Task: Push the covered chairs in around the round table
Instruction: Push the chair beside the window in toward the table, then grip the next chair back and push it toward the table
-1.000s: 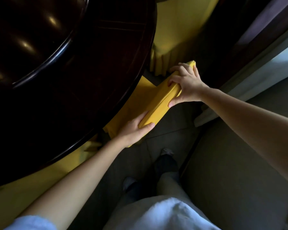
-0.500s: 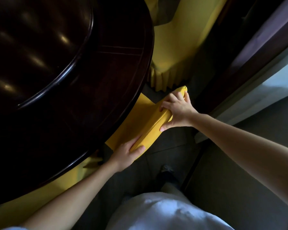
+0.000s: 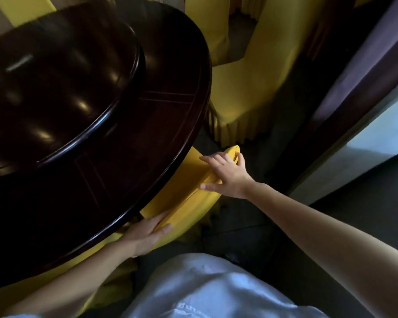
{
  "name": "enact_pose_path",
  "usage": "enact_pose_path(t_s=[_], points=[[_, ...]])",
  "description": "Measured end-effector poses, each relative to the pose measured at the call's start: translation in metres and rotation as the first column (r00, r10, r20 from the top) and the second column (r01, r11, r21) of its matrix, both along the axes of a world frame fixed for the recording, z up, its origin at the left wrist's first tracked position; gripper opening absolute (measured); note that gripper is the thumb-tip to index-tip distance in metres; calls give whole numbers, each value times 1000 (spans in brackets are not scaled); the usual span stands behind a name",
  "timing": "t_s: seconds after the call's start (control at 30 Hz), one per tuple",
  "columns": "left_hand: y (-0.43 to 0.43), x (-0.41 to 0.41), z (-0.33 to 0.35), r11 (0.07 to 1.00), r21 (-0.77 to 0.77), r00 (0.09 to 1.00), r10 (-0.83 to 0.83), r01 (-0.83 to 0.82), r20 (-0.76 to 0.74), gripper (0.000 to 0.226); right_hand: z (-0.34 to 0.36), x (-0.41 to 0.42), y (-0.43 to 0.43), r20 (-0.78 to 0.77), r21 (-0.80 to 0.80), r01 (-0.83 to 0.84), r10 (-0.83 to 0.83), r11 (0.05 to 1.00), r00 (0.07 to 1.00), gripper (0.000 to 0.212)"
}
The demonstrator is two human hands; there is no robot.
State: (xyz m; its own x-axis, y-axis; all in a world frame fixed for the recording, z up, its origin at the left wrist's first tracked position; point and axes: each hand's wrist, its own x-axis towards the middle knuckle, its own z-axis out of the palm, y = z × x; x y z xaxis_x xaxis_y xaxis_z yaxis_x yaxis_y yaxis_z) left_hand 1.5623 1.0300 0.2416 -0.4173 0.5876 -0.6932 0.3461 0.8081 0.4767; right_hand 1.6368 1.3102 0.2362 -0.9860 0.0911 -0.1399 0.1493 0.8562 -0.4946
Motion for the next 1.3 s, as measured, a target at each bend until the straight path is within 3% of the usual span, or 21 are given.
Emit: enact_pose_path(t_s=[0.07,0.13,0.27,0.53,0.83,1.0,1.1,1.3], points=[[6,-2,4,994,-65,995,-94,91,-44,87,-1,2,5,-41,-123,48,-54,991,998,72],[17,-13,9,993,-56,993,-109,106,-48,92,0,3,14,-90,-203,86,-106,975,990,66],[86,-39,17,990,95,988,-89,101,-123,71,2,8,42,-107,-358,200,-252,912,962,56],[260,-34,26,891,299,885,-197,341,-423,67,1,38,117,-35,-139,414,-422,900,906,57],[410,-68,10,893,225,838,-242,390,-490,69,19,10,247,20,9,524,-524,852,851,59],[458,-102,7,928,138,836,-238,346,-495,73,34,-51,307,55,10,510,-510,860,858,62],[479,-118,1,934,105,825,-246,342,-509,73,41,-76,330,-8,-10,494,-494,870,870,62],[525,-127,4,918,105,815,-282,383,-506,75,38,-82,397,20,1,538,-538,843,843,64]])
